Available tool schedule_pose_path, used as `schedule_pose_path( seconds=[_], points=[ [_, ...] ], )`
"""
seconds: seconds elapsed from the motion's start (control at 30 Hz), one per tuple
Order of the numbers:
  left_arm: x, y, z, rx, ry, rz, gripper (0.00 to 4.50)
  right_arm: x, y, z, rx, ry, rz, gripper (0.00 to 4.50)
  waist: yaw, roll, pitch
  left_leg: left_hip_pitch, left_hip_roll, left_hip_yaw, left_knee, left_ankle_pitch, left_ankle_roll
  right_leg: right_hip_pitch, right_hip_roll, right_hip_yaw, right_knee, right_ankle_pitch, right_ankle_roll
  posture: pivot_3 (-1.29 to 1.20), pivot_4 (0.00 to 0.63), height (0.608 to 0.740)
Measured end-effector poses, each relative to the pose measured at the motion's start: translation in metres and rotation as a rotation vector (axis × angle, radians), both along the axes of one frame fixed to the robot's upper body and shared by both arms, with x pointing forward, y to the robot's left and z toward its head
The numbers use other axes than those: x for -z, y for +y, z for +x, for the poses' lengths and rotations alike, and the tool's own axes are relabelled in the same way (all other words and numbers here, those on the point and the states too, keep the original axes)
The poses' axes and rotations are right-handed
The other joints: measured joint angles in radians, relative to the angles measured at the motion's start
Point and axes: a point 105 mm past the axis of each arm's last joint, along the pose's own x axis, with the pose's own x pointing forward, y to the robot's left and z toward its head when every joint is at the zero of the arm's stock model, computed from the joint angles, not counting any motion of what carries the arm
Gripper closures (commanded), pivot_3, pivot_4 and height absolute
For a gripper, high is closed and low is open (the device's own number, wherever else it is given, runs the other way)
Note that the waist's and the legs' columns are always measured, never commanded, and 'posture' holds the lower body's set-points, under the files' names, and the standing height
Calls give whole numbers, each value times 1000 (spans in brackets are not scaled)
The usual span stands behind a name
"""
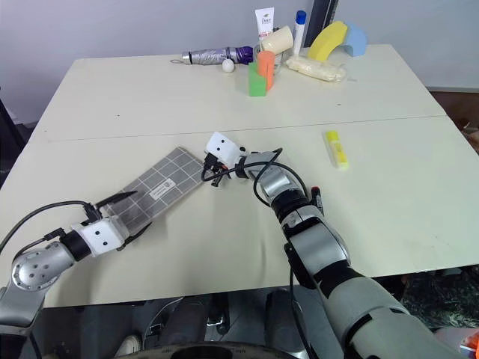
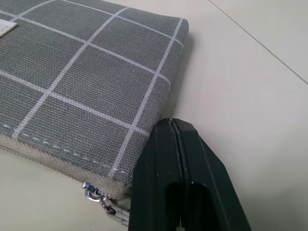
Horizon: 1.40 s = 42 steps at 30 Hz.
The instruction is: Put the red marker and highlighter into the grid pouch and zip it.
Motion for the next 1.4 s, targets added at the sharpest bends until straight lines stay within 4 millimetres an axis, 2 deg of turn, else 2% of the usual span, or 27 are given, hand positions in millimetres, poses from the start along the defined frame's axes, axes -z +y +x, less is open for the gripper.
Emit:
schedule_pose_path(
  seconds=[0.13, 0.33, 0.43, 0.53, 0.63, 0.77, 0.87, 1.0, 1.07, 1.23, 1.33, 1.4],
  points=[
    [2, 2, -1, -8, 8, -5, 4346, 0, 0, 0, 4, -1, 1, 4500, 0, 0, 0, 0, 0, 0, 0, 0, 0, 0, 0, 0, 0, 0, 0, 0, 150, 740],
    [-2, 3, -2, -24, -3, -35, 4430, -2, -6, 5, 58, -29, 16, 4500, 1, 0, 0, 0, 0, 0, 0, 0, 0, 0, 0, 0, 0, 0, 0, 0, 150, 740],
    [-9, -6, 1, -62, -1, -148, 4430, -21, -33, 21, 193, -115, 48, 4500, 5, 0, 1, -1, -1, 0, 0, 0, -1, 0, -2, 0, 0, 0, 0, 0, 150, 740],
    [-24, -23, 10, -70, -6, -266, 4430, -49, -68, 35, 330, -195, 95, 4500, 6, 0, 1, -1, -1, -1, 0, 0, 0, 0, -1, 0, 0, 0, 0, 0, 150, 740],
    [-35, -47, 18, -48, 5, -389, 4500, -64, -106, 34, 412, -206, 142, 3646, 9, 0, 1, -1, -1, -1, 0, 0, 0, 2, 0, 0, -1, 0, 0, 0, 150, 740],
    [-38, -69, 30, -38, 42, -487, 4500, -54, -154, 19, 472, -156, 92, 1642, 12, -1, 0, -1, 0, -1, 1, 0, 1, 2, 0, 0, -1, 0, 0, 0, 150, 740],
    [-44, -83, 37, -12, 46, -536, 4500, -53, -161, 6, 454, -130, 85, 88, 5, 0, 1, 0, 1, 0, 1, 1, 1, 2, 2, 0, -1, 0, 0, 0, 150, 740],
    [-49, -105, 47, 38, 60, -590, 4500, -63, -163, -13, 398, -137, 81, 88, 12, -1, 1, 0, 2, -1, 3, 1, 1, 3, 2, 0, -1, 0, 0, 0, 150, 740],
    [-48, -111, 50, 49, 73, -604, 4500, -61, -162, -18, 384, -127, 86, 88, 15, -1, 1, 0, 2, -1, 3, 1, 1, 3, 2, 0, -1, 0, 0, 0, 150, 740],
    [-44, -131, 55, 95, 113, -627, 4500, -55, -159, -20, 413, -110, 107, 88, 32, -1, 1, 0, 2, -1, 4, 1, 1, 3, 2, 0, -1, 0, 0, 0, 150, 740],
    [-43, -136, 56, 100, 120, -648, 4500, -58, -156, -15, 445, -127, 125, 972, 35, -1, 1, 0, 1, -1, 5, 0, 1, 4, 2, 0, -1, 0, 0, 0, 150, 740],
    [-45, -138, 57, 105, 116, -653, 4500, -60, -158, -13, 463, -134, 126, 1899, 36, -1, 1, 0, 1, -1, 5, 0, 2, 4, 2, 0, -1, 0, 0, 0, 150, 740]
  ],
)
